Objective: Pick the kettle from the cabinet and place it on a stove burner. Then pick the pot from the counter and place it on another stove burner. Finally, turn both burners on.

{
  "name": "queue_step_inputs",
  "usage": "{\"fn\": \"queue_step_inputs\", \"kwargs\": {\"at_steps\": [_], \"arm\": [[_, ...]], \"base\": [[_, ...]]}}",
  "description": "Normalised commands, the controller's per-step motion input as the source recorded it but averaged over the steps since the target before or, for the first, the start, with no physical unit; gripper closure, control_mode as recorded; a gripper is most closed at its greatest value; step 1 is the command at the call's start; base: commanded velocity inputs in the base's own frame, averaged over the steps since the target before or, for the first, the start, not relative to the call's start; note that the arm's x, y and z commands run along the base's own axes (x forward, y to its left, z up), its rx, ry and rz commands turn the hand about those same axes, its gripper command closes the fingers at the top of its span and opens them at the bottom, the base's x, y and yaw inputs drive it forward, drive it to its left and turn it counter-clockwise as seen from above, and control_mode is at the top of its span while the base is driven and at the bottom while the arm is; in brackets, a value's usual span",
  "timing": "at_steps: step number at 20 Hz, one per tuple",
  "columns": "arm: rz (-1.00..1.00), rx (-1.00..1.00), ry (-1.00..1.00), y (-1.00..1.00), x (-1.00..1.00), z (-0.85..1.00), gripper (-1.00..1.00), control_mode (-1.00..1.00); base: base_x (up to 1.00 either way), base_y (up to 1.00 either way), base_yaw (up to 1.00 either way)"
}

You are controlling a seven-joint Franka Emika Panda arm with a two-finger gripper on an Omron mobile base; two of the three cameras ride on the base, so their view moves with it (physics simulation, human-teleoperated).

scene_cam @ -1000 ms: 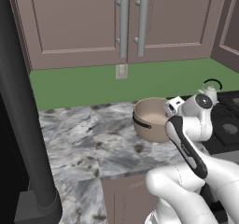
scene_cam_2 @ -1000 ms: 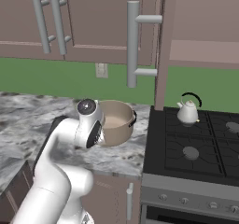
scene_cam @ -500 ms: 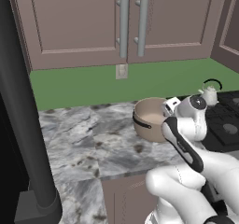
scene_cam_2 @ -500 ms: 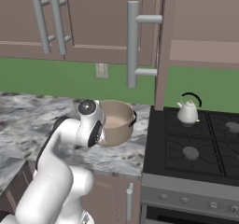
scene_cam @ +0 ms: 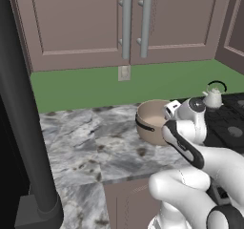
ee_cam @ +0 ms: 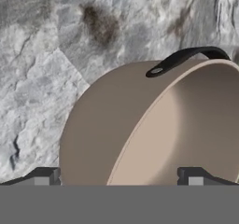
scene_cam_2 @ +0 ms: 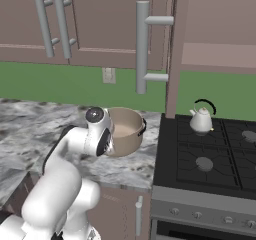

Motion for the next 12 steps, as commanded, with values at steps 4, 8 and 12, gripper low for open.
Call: {"fn": "queue_step_inputs", "kwargs": {"at_steps": [4,8,12], "arm": [[-0.02,-0.01,0.02,0.00,0.19,-0.16,-1.00,-1.00],[-0.01,0.00,0.00,0.00,0.17,-0.16,-1.00,-1.00],[0.00,0.00,0.00,0.00,0.06,-0.14,-1.00,-1.00]], "base": [[0.00,0.00,0.00],[0.00,0.00,0.00],[0.00,0.00,0.00]]}}
